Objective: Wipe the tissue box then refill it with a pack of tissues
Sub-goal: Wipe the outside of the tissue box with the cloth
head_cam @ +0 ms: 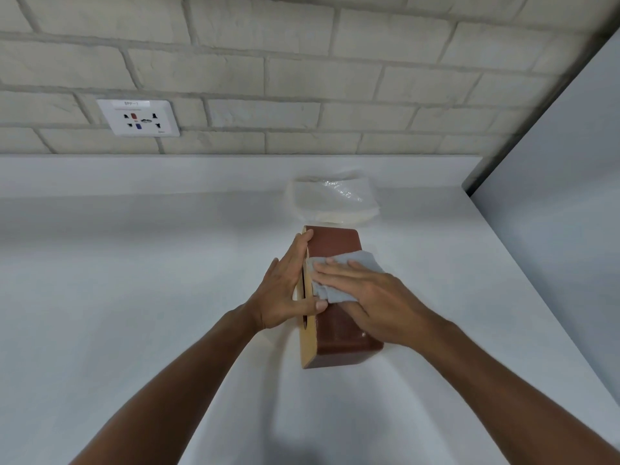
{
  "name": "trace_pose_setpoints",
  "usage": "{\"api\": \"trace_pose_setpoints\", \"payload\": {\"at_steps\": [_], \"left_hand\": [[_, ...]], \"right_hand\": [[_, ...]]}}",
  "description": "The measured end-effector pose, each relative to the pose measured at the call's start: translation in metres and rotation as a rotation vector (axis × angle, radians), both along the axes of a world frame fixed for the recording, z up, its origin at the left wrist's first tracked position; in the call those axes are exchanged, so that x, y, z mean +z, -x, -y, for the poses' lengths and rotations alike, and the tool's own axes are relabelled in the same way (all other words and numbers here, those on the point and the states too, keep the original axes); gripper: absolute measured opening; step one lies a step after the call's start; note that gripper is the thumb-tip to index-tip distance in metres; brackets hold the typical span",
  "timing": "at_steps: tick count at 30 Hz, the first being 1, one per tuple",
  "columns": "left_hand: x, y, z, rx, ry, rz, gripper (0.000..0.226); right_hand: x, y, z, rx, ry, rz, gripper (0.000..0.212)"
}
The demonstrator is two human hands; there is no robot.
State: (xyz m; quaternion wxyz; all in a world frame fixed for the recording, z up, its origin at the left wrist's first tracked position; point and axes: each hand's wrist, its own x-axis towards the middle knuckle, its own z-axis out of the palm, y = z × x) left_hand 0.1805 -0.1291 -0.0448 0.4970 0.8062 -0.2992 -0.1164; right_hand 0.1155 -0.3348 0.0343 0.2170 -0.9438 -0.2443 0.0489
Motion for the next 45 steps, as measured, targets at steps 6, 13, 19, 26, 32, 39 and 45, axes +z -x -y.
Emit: {"api": "trace_pose_setpoints", "payload": {"at_steps": [6, 13, 19, 26, 32, 39, 45], "left_hand": [[0.0, 0.0, -0.001, 0.014, -0.015, 0.004, 0.11], [0.004, 0.0, -0.002, 0.016, -0.059, 0.004, 0.11], [0.004, -0.001, -0.003, 0.017, -0.068, 0.035, 0.114], [0.005, 0.002, -0.004, 0.027, -0.087, -0.033, 0.109], [0.013, 0.006, -0.004, 0.017, -0.135, -0.031, 0.109], [0.014, 0.007, -0.006, 0.023, -0.169, -0.049, 0.106], [0.013, 0.006, -0.007, 0.024, -0.163, -0.049, 0.109]], "right_hand": [[0.01, -0.005, -0.011, -0.067, -0.003, 0.027, 0.052], [0.012, 0.0, -0.009, -0.068, 0.014, 0.054, 0.051], [0.011, 0.014, -0.015, 0.001, -0.034, 0.154, 0.045], [0.012, -0.012, -0.023, -0.05, -0.022, 0.048, 0.055], [0.002, 0.013, -0.008, 0.025, -0.036, 0.096, 0.055], [0.001, -0.001, -0.011, -0.061, -0.028, 0.062, 0.053], [-0.001, 0.014, 0.014, -0.091, -0.025, 0.079, 0.056]]}}
